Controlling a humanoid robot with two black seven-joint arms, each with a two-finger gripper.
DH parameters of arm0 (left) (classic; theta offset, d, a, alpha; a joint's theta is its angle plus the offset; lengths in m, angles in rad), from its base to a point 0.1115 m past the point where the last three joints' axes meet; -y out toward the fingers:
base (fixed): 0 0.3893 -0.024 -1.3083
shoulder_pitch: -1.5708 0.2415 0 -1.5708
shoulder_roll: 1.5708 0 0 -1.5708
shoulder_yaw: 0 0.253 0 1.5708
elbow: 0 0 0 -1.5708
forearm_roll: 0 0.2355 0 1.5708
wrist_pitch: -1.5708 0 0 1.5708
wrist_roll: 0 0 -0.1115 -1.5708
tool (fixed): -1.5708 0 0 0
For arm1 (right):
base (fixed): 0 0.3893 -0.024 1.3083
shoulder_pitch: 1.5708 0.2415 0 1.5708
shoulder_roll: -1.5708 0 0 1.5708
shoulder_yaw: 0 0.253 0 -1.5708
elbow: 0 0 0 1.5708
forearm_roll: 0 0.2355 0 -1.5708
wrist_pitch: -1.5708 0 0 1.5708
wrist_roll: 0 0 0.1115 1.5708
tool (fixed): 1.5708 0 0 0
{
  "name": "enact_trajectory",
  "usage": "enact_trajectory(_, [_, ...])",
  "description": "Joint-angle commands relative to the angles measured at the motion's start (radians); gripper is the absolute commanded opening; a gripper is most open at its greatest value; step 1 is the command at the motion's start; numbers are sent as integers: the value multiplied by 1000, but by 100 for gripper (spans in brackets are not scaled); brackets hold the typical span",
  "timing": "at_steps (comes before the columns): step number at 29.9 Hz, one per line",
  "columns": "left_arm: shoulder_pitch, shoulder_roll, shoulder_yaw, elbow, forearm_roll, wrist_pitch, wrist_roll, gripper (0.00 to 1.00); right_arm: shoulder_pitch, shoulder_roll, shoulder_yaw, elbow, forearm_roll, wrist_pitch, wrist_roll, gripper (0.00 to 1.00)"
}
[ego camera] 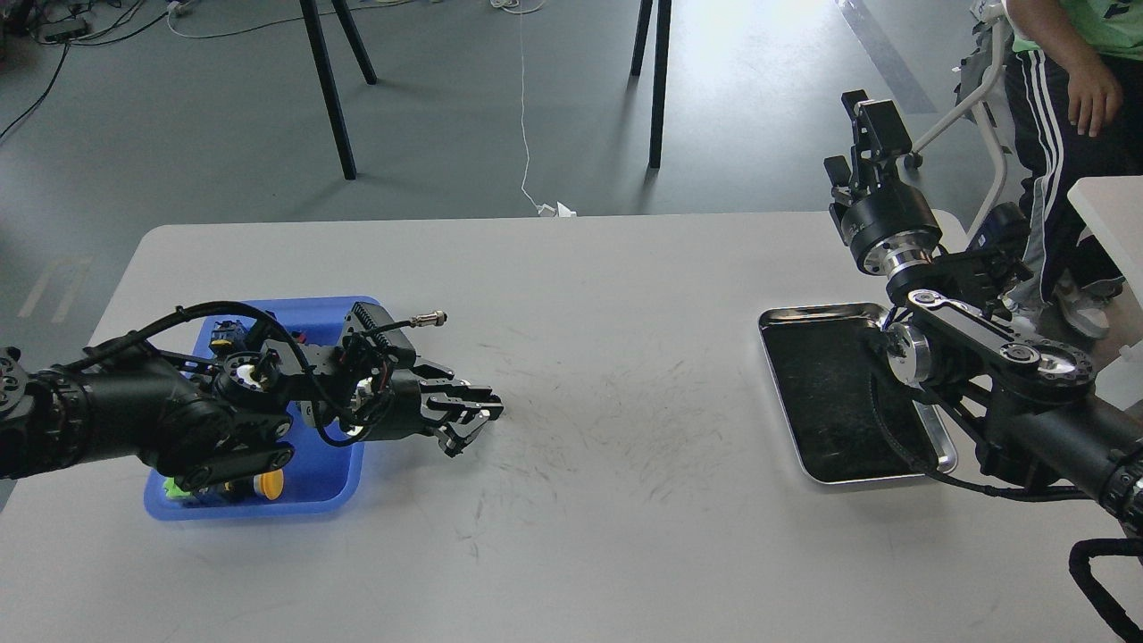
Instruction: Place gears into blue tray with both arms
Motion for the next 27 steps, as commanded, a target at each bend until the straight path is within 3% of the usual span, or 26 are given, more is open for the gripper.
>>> enact_trajectory(1, [-1,-3,-3,0,-1,0,1,22,1,0,-1,0,0,0,0,94])
enact_trajectory(11, [-10,23,-8,-20,-1,0,-4,19,-5,-2,-3,0,0,0,0,94])
enact_trajectory(16, [-39,89,-8,-43,-1,-2,-7,19,-14,0,-4,1,0,-3,0,94])
enact_trajectory(27, [-119,265,5,-72,52,-14,-57,19,-16,-2,22,9,1,-2,0,95])
